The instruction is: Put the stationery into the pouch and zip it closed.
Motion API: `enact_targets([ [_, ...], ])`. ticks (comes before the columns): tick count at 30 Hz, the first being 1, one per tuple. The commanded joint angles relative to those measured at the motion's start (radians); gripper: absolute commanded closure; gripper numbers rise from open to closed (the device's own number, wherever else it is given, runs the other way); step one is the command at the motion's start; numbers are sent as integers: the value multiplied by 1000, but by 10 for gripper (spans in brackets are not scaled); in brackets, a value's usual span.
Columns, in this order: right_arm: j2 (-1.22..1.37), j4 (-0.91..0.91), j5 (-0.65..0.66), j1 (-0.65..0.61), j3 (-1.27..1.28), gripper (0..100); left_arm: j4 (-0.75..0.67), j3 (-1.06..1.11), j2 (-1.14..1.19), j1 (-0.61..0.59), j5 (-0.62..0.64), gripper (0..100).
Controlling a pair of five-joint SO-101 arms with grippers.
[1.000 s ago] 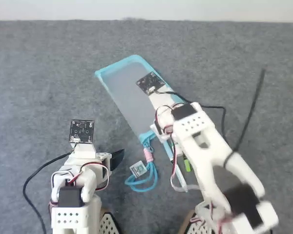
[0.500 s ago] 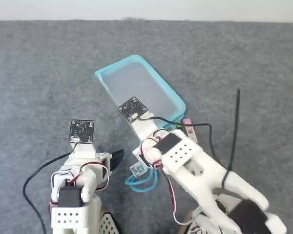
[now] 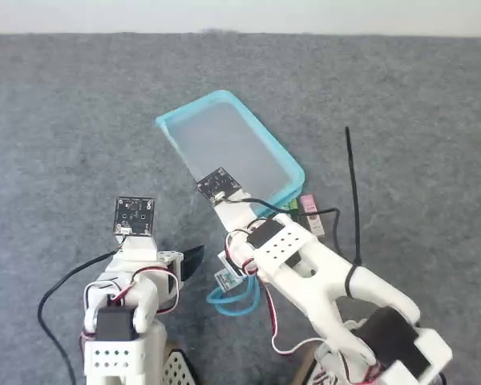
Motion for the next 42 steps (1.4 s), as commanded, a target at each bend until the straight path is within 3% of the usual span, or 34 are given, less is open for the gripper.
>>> enact_targets([
  [1,24,-24,-14,-44,-6,804,2,-7,-18,-6,12,664],
  [5,76,-22,-17,-67,-32,813,2,-7,-18,-6,12,664],
  [12,105,-16,-72,-1,-81,968,2,-7,-18,-6,12,664],
  [16,105,-12,-25,93,-101,983,2,-7,-18,-6,12,664],
  [19,94,-10,118,137,-104,983,2,-7,-18,-6,12,664],
  [22,18,76,215,151,-132,992,2,-7,-18,-6,12,664],
  [33,-466,328,304,188,-175,991,2,-7,-18,-6,12,664],
  [42,-522,349,331,148,-181,992,2,-7,-18,-6,12,664],
])
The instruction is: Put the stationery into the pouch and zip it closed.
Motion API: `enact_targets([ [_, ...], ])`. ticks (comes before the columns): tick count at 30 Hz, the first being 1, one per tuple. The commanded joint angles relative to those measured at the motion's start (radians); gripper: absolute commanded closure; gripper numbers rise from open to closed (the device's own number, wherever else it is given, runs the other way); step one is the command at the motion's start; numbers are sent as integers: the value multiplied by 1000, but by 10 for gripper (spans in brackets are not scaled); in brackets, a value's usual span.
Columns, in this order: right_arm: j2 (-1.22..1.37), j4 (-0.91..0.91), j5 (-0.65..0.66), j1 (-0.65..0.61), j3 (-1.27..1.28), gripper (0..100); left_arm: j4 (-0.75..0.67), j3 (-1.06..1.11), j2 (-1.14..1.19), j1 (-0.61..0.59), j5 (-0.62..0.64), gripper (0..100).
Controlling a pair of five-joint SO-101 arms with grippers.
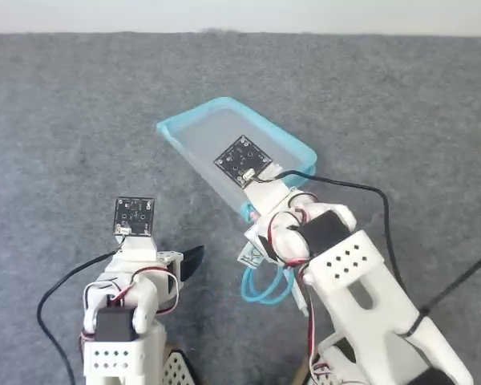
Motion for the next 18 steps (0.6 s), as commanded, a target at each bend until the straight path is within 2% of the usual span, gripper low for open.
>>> enact_targets([
  [1,-50,12,49,-53,-72,992,2,-7,-18,-6,12,664],
  [5,-50,44,94,-114,-91,992,2,-7,-18,-6,12,664],
  [13,-36,56,51,-114,-126,992,2,-7,-18,-6,12,664],
  [18,90,79,37,-111,-167,992,2,-7,-18,-6,12,664],
])
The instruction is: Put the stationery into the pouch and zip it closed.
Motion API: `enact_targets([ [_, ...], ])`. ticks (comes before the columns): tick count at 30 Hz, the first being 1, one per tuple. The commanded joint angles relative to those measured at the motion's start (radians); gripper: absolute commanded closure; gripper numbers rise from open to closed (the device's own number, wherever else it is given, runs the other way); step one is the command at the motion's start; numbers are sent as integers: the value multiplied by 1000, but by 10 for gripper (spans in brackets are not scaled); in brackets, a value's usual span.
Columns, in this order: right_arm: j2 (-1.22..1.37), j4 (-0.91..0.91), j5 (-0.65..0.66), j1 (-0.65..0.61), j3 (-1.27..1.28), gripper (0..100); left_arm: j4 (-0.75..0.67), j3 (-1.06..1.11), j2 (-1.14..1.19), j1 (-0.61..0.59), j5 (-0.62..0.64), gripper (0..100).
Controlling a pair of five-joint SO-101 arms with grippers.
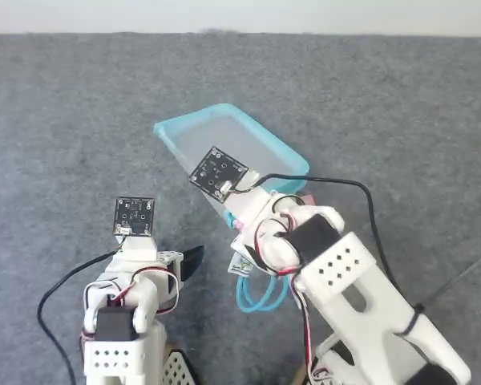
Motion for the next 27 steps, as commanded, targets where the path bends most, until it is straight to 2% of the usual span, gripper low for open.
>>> enact_targets([
  [1,76,18,-29,-4,-86,992,2,-7,-18,-6,12,664],
  [27,107,2,-52,-8,-31,991,2,-7,-18,-6,12,664],
])
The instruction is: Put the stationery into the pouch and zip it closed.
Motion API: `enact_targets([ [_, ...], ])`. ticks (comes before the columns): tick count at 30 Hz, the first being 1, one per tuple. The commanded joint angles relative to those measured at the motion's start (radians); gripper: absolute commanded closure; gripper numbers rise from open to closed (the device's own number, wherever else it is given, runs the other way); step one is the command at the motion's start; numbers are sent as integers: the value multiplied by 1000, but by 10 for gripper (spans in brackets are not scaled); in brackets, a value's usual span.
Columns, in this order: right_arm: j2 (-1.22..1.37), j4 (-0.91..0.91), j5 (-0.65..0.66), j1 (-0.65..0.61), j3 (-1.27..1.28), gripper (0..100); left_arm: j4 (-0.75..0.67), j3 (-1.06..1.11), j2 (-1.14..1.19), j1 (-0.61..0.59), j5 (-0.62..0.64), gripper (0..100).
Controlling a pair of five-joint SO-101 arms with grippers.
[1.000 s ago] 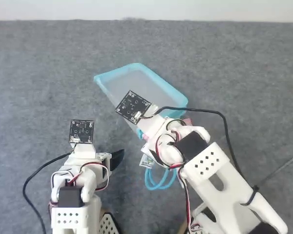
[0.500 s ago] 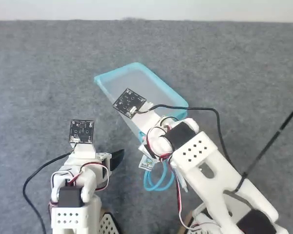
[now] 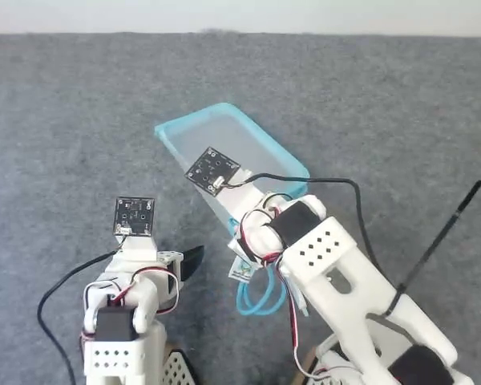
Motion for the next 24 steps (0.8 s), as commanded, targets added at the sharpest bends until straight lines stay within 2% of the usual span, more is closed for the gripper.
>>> enact_targets([
  [1,-18,-7,-11,-7,-9,991,2,-7,-18,-6,12,664],
  [7,-33,-8,-2,-28,-15,991,2,-7,-18,-6,12,664],
  [13,-236,28,48,-54,-15,991,2,-7,-18,5,9,664],
  [19,-414,97,169,-58,-17,991,2,-7,-18,180,11,664],
  [24,-453,154,183,-54,-21,991,-8,-7,-20,361,12,664],
])
